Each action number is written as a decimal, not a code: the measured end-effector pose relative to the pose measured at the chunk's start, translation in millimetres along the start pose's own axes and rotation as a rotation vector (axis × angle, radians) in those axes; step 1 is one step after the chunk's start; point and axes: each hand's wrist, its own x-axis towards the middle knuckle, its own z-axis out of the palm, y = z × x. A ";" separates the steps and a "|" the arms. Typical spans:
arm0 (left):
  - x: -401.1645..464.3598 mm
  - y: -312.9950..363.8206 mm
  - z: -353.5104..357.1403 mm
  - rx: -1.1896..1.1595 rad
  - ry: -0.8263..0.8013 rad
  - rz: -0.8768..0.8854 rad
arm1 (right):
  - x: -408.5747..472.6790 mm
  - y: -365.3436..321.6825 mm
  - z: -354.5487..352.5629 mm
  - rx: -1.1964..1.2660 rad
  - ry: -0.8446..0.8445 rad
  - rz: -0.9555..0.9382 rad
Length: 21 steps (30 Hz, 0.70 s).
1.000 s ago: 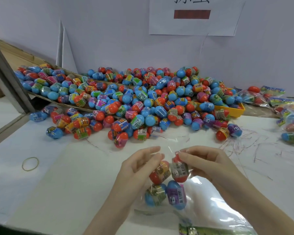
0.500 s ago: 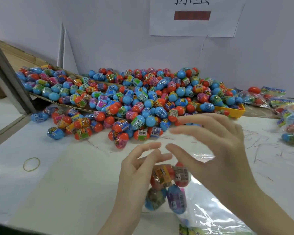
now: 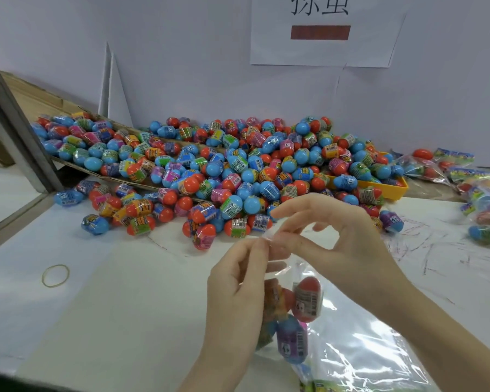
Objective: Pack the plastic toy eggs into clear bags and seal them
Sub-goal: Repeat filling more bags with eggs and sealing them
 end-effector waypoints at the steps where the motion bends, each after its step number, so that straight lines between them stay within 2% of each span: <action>1: -0.5 -0.2 0.5 0.015 0.002 0.024 | 1.3 0.3 -1.2 0.019 0.008 0.018; 6: -3.8 2.7 2.7 0.009 -0.003 0.109 | 2.7 -0.1 -0.4 -0.029 0.017 0.008; 8: -3.5 2.2 2.5 0.018 0.011 0.110 | 0.8 0.3 2.8 -0.172 0.061 -0.072; 12: -1.7 1.7 2.0 0.004 0.028 0.075 | -5.3 7.3 5.2 -0.620 0.240 -0.366; 17: -1.5 1.5 1.3 0.038 0.021 0.091 | -8.4 8.9 3.6 -0.757 0.245 -0.472; 21: -2.6 0.3 0.9 0.148 0.038 0.188 | -6.4 3.4 2.8 -0.956 0.242 -0.577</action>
